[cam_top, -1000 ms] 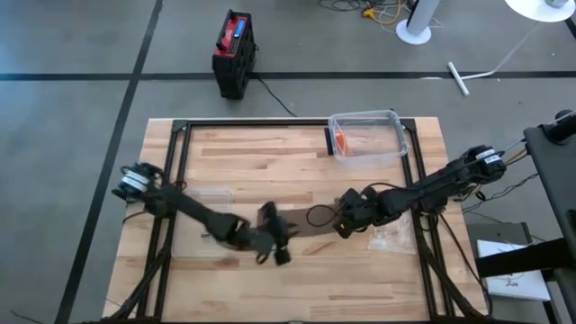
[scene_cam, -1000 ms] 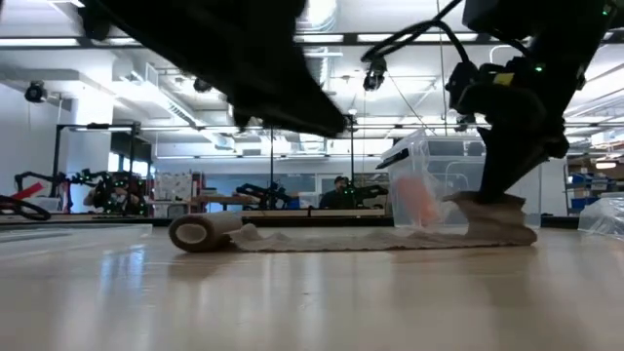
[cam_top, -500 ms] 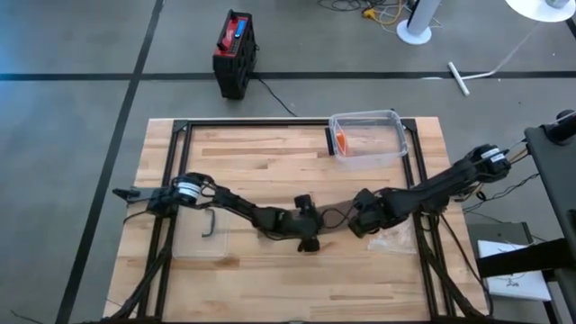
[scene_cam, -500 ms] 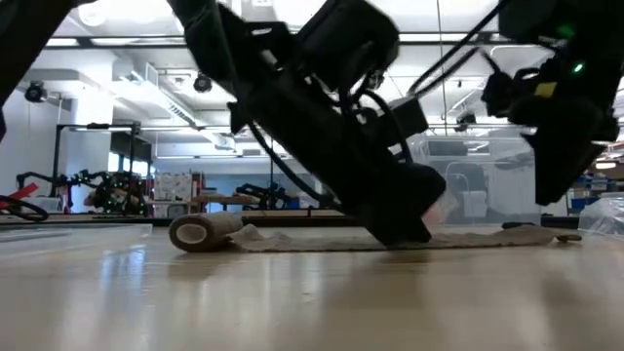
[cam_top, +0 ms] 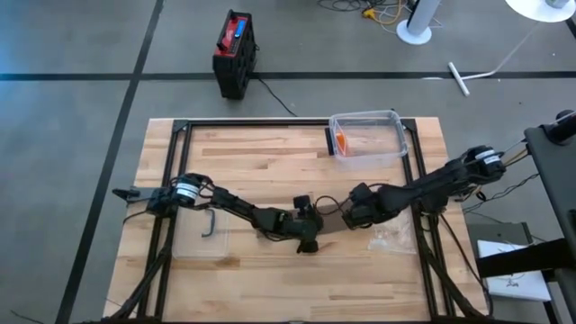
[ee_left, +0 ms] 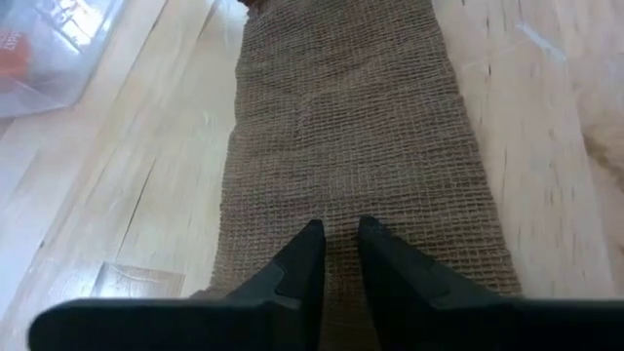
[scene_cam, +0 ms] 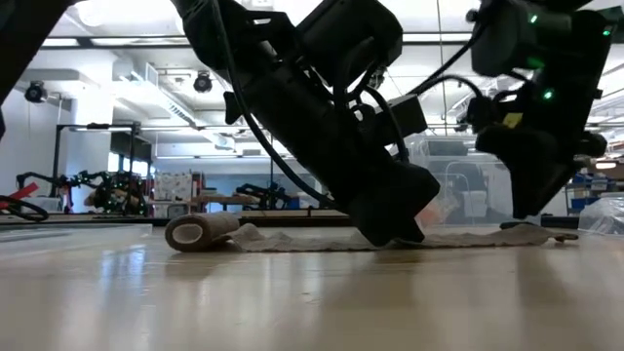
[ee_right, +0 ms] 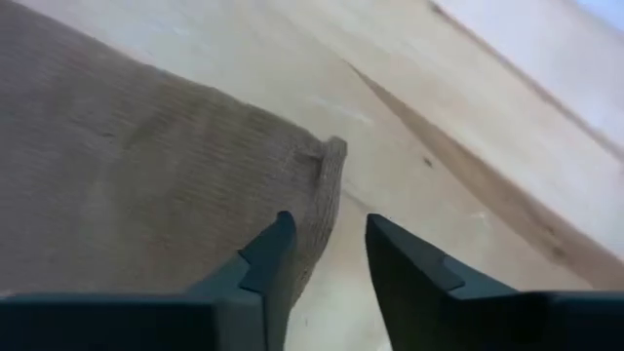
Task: Roll bandage
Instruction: Roll the brown bandage
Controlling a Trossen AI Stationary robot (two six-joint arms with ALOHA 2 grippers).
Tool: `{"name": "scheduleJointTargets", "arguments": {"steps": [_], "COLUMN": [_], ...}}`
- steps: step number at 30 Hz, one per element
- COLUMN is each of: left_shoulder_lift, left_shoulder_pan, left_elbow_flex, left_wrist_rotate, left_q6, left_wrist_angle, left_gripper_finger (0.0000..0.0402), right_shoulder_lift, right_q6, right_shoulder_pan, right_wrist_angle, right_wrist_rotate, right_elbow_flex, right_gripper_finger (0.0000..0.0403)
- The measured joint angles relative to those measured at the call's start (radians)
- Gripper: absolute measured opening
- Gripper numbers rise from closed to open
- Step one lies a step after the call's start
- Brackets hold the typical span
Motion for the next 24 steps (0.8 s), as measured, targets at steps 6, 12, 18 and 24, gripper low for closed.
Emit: {"name": "scheduleJointTargets", "arguments": {"steps": [6,12,18,24], "left_shoulder_lift": [0.001,0.001,-0.002,-0.003], "left_shoulder_pan": [-0.005,-0.007,-0.009,-0.009], "left_elbow_flex": [0.0,-0.002,-0.002,-0.006], "left_wrist_rotate": [0.003,0.006,0.012,0.004], "left_q6": [-0.021,-0.018,-0.022,-0.025], "left_wrist_angle": [0.0,-0.005,-0.061,-0.067], "left_gripper_finger": [0.0055,0.0046,0.0043,0.0045], "right_shoulder_lift": [0.014,0.066,0.099,0.039], "right_q6": [0.034,0.019,-0.04,-0.05], "right_shoulder_pan": [-0.003,-0.038,-0.069,-0.072], "right_wrist_angle": [0.003,0.001,-0.054,-0.233], "right_wrist_rotate": [-0.031,-0.049,-0.061,-0.081], "right_elbow_flex": [-0.011,-0.026,-0.028,-0.036], "right_gripper_finger": [0.0092,0.0099,0.0112,0.0113]}}
